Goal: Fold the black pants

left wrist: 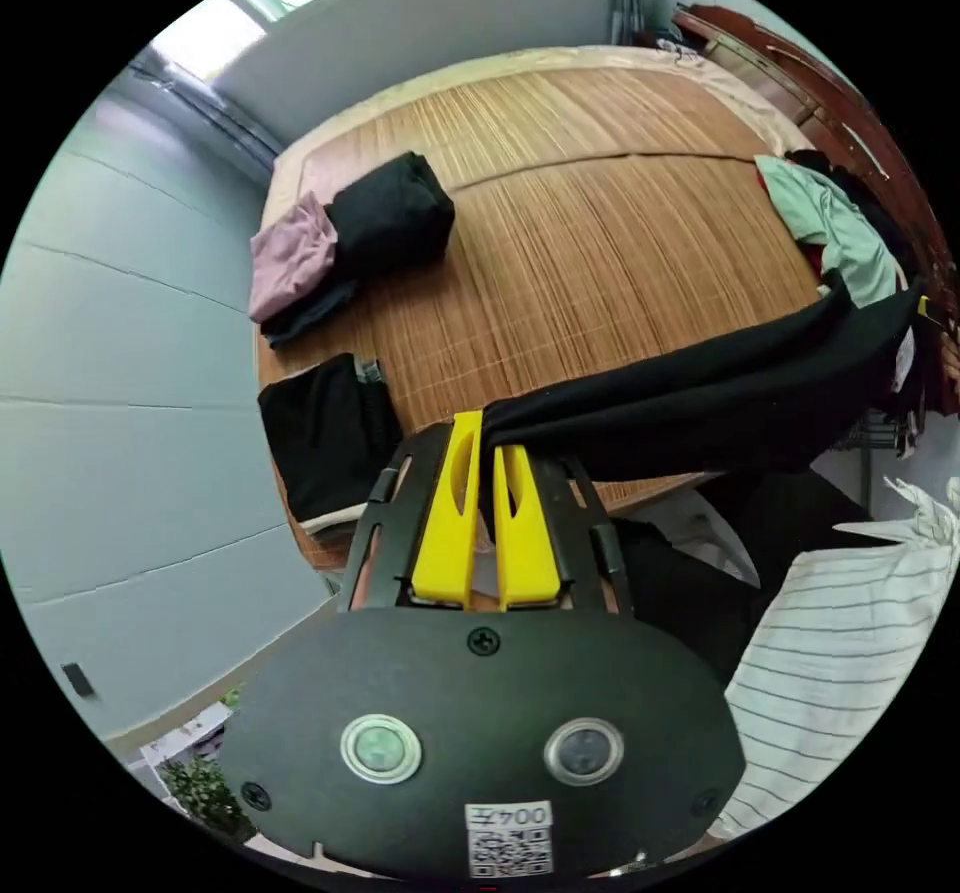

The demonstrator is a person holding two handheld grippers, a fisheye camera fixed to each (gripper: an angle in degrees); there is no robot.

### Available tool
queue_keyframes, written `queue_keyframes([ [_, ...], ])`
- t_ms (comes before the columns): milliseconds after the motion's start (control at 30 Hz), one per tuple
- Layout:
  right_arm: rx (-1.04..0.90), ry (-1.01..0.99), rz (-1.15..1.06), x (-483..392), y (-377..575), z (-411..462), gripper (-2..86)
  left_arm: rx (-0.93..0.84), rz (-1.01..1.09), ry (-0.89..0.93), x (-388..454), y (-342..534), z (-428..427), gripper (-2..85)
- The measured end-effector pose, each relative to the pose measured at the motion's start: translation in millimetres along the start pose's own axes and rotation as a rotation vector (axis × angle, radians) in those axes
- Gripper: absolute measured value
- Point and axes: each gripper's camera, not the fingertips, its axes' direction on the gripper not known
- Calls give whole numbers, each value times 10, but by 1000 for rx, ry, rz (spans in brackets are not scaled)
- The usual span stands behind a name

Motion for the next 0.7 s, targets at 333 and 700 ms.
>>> queue_keyframes([
  [333,-114,112,204,1949,-743,1664,18,-399,218,-150,905,-2336,2352,2],
  [700,99,167,106,1735,-849,1719,28,-355,224,379,177,-2636,2544,0],
])
